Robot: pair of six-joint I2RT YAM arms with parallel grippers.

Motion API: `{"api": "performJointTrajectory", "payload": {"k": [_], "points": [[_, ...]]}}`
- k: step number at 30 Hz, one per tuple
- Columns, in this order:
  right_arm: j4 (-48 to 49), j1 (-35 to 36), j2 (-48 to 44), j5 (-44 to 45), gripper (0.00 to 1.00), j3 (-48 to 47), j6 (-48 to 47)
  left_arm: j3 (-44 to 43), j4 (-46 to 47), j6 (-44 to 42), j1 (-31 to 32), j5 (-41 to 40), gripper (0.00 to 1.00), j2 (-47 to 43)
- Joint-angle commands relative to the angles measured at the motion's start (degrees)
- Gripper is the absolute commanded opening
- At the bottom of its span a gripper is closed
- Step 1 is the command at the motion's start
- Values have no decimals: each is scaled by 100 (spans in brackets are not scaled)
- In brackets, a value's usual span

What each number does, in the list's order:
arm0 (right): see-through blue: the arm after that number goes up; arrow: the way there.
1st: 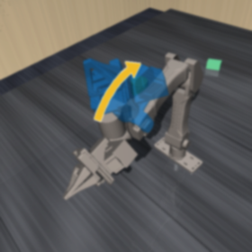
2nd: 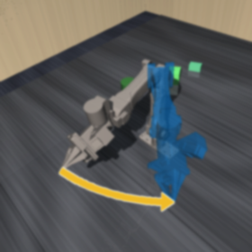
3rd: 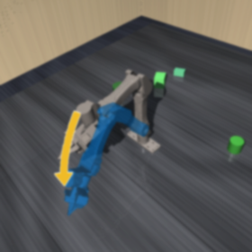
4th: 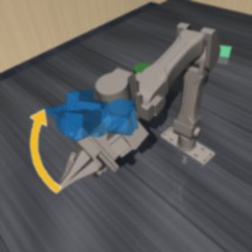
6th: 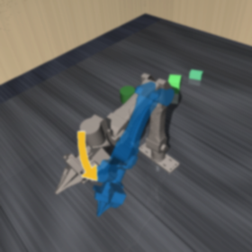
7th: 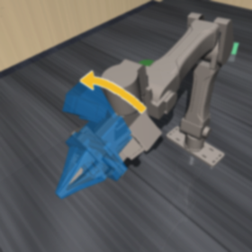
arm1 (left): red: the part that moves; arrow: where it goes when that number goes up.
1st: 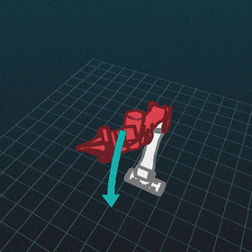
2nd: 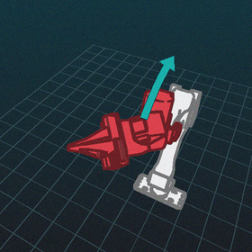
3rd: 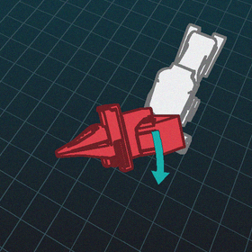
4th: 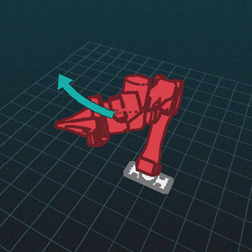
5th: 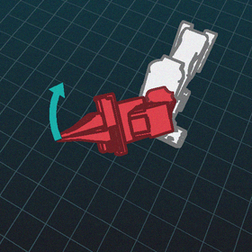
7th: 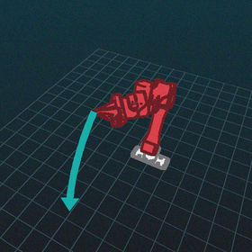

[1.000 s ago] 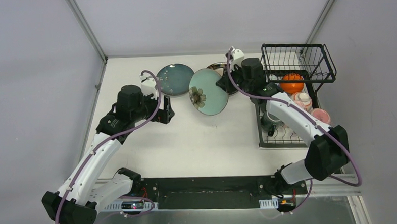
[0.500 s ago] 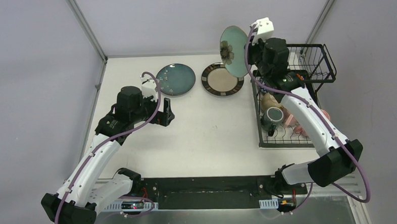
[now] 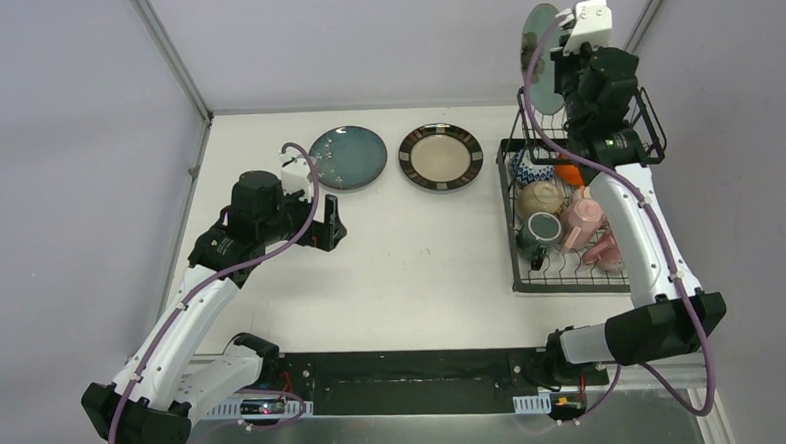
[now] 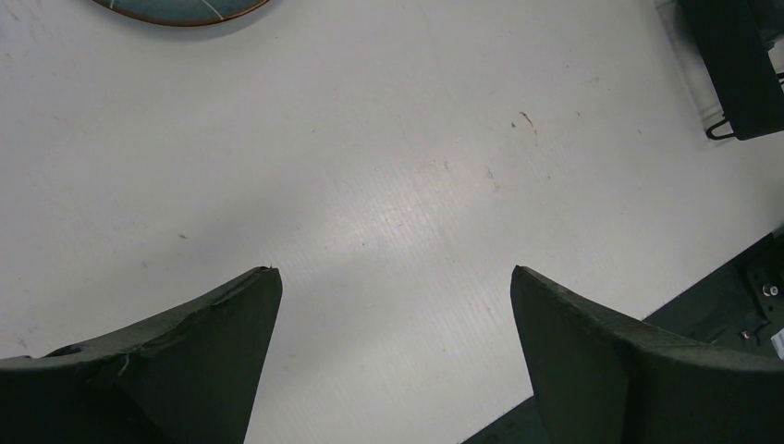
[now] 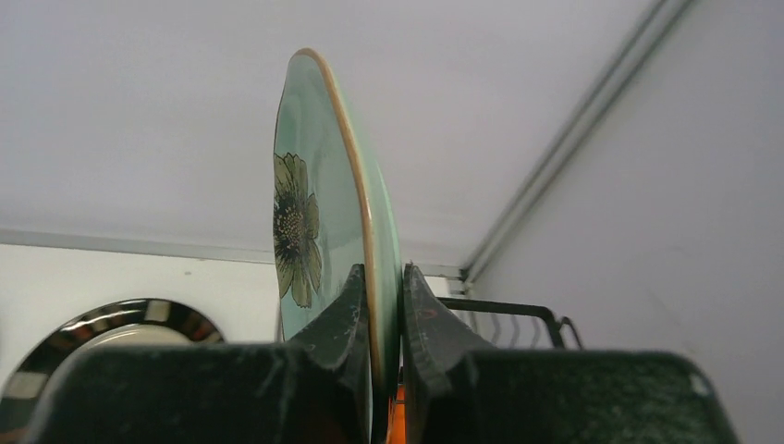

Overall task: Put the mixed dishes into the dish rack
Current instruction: Insert the plate into the dish rack.

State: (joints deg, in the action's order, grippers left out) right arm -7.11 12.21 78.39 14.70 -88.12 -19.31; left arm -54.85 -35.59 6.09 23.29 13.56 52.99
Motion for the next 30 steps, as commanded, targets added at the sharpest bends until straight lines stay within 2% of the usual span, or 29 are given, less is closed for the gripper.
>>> {"api": "performJointTrajectory", "payload": {"k": [1,10,14,25,30], "points": [[1127,-541,-355,126,0,-611,-327,-102,45,-107,35,-45,99,-42],[1031,-1542,-398,-364,0,-553,113,-81,38,-145,35,-130,99,-60],[749,-1926,-354,-853,0,-593,202,-87,36,-136,35,-134,99,-8],[-401,-2319,-144,-1366,0,-831,6,-100,36,-144,35,-92,99,-46],[-453,-2439,-208,-1654,0,-676,-59,-118,35,-151,35,-66,99,26]]}}
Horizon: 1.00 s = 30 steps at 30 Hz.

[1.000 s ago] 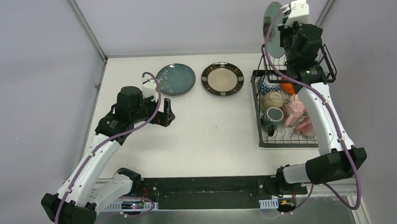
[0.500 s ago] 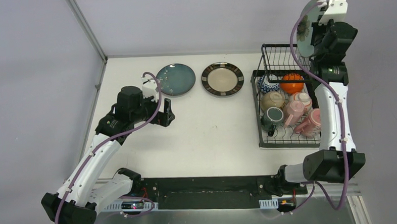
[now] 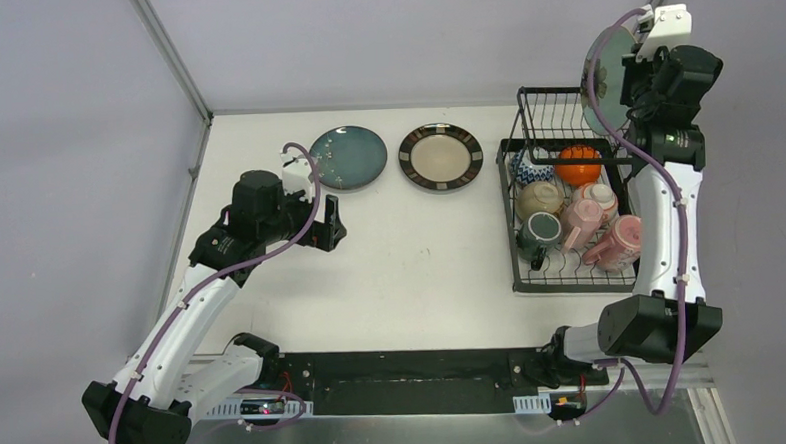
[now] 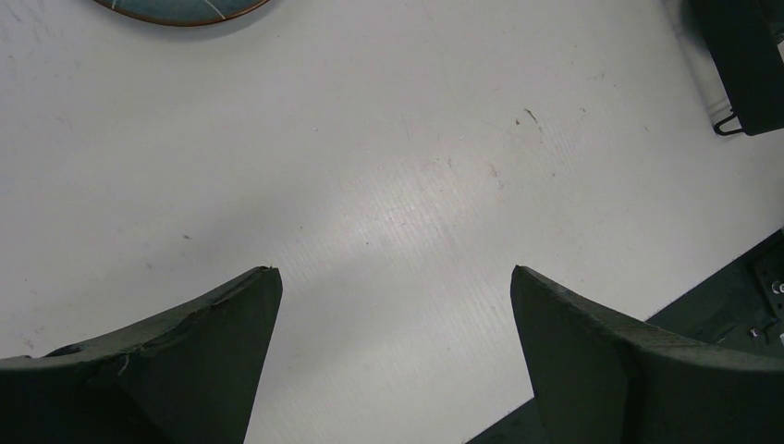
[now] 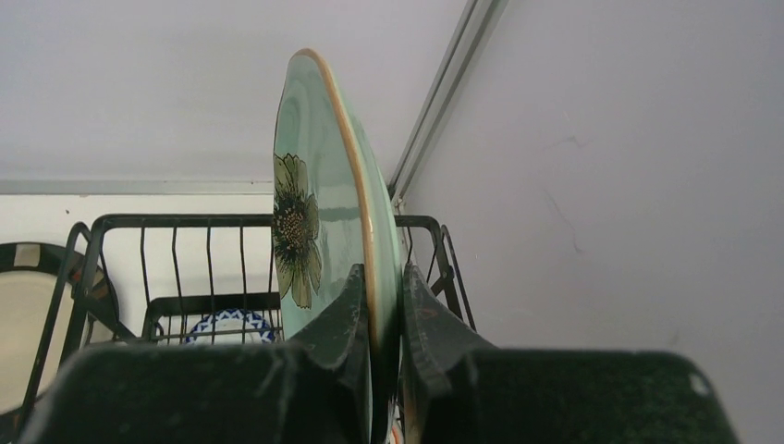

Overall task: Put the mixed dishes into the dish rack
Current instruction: Insert the plate into the dish rack.

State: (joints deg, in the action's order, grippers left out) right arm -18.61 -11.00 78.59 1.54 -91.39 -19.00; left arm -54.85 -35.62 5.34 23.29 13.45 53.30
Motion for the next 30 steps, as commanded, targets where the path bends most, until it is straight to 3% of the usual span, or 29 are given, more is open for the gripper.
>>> {"api": "performJointTrajectory", "payload": {"k": [1,15,30], "points": [[698,-139,-227,-331,0,-337,-120,-123,39,-72,38,-46,99,18],[868,-659,-289,-437,0,-431,-454,-127,42,-84,35,-78,99,23],[989,-981,-37,-701,0,-252,-211,-88,38,-94,35,-141,99,-48]]}}
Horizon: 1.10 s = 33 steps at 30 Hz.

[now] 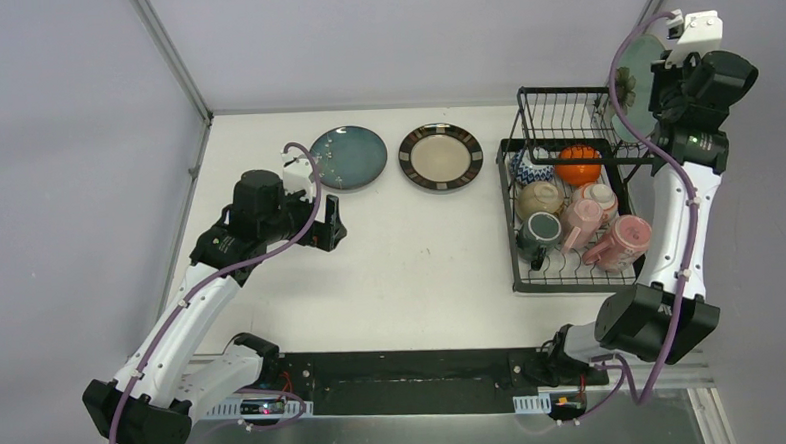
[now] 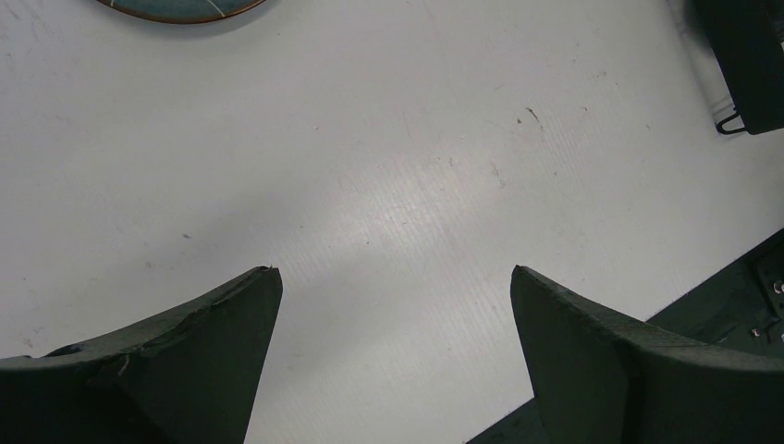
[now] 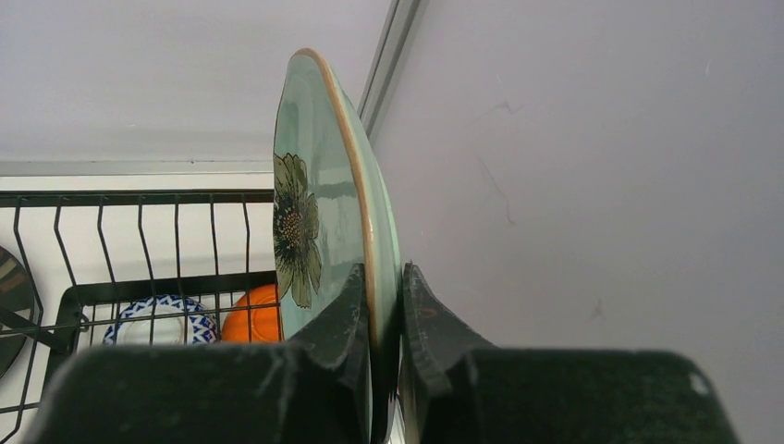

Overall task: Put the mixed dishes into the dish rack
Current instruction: Insert the plate into the dish rack.

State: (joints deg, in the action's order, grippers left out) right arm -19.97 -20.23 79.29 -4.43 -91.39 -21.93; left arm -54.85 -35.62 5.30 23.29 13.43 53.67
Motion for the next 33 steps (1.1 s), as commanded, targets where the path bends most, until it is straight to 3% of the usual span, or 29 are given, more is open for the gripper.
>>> {"api": "performJointTrajectory", "payload": {"k": [1,15,19,27,33], "points": [[1141,-65,-106,-69,0,-195,76,-88,37,-85,35,-142,99,-78],[1362,-139,-111,-3,1,470,253,-113,38,-97,38,-126,99,-28],[1393,-140,-170,-118,21,627,404,-107,39,-99,35,-104,99,-38],[1373,-140,-327,-156,43,756,1402,-114,42,-100,35,-99,99,-40],[1012,-139,-432,113,73,664,2102,-91,43,-114,35,-126,99,-75]]}}
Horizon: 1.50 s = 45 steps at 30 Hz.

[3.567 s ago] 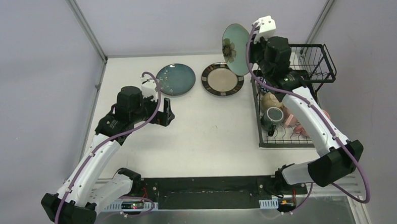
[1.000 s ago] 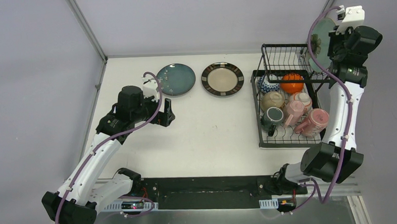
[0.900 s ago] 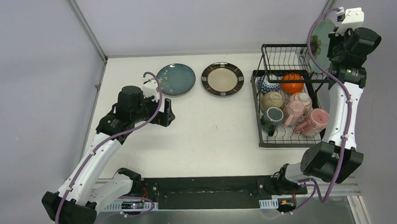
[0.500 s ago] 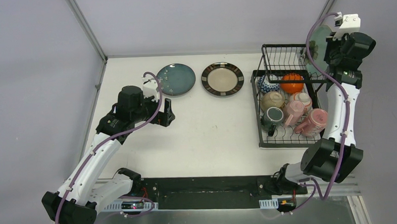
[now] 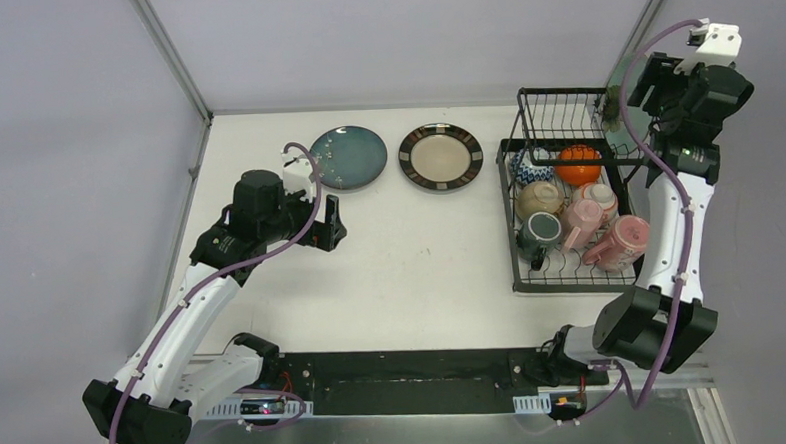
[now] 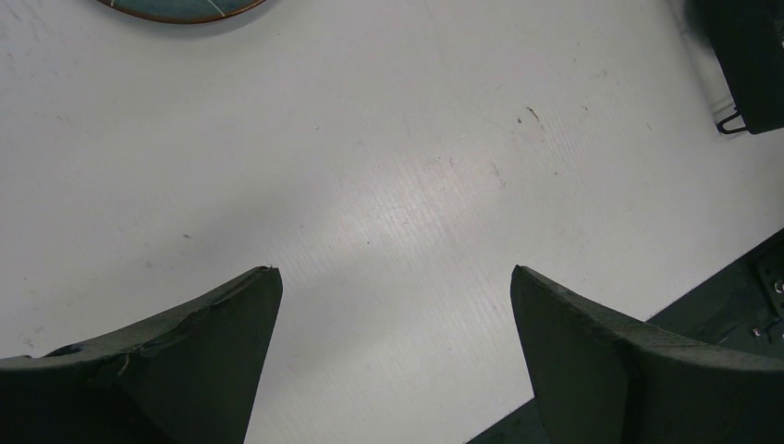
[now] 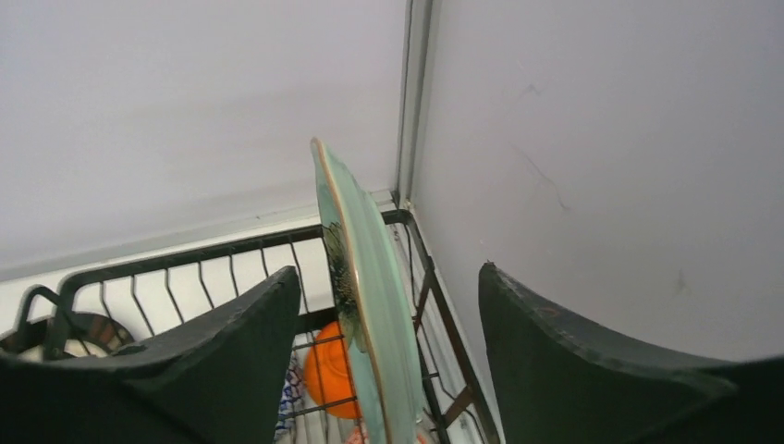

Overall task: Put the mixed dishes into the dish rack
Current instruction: Insert the plate into the dish rack, then move the plate to the center of the board.

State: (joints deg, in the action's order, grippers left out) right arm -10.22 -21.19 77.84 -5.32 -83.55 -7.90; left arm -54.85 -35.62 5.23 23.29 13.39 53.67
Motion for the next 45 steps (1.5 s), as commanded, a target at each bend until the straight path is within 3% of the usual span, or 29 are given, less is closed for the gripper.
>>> {"api": "performJointTrajectory", "payload": {"k": [1,6,14,29,36,42,45], "points": [[-65,-42,-314,312,77,-171,834,-80,42,-106,35,-132,99,-84],[-472,-30,-555,330,98,-368,1459,-87,42,-93,35,-157,99,-81],[-1180,375,-699,-643,100,-693,2498,-105,37,16,35,-254,99,-16],[-1672,4102,-729,-141,100,-248,1909,-227,134,1491,-233,-1213,99,533],[-1639,5611,-654,12,100,287,1503,4,532,2548,-1554,231,99,824],[-1617,6350,-564,253,100,659,1418,-106,864,2918,-1836,216,95,1201],[-1649,6413,-609,729,100,896,1704,64,1473,3646,-1925,-90,86,1444]]}}
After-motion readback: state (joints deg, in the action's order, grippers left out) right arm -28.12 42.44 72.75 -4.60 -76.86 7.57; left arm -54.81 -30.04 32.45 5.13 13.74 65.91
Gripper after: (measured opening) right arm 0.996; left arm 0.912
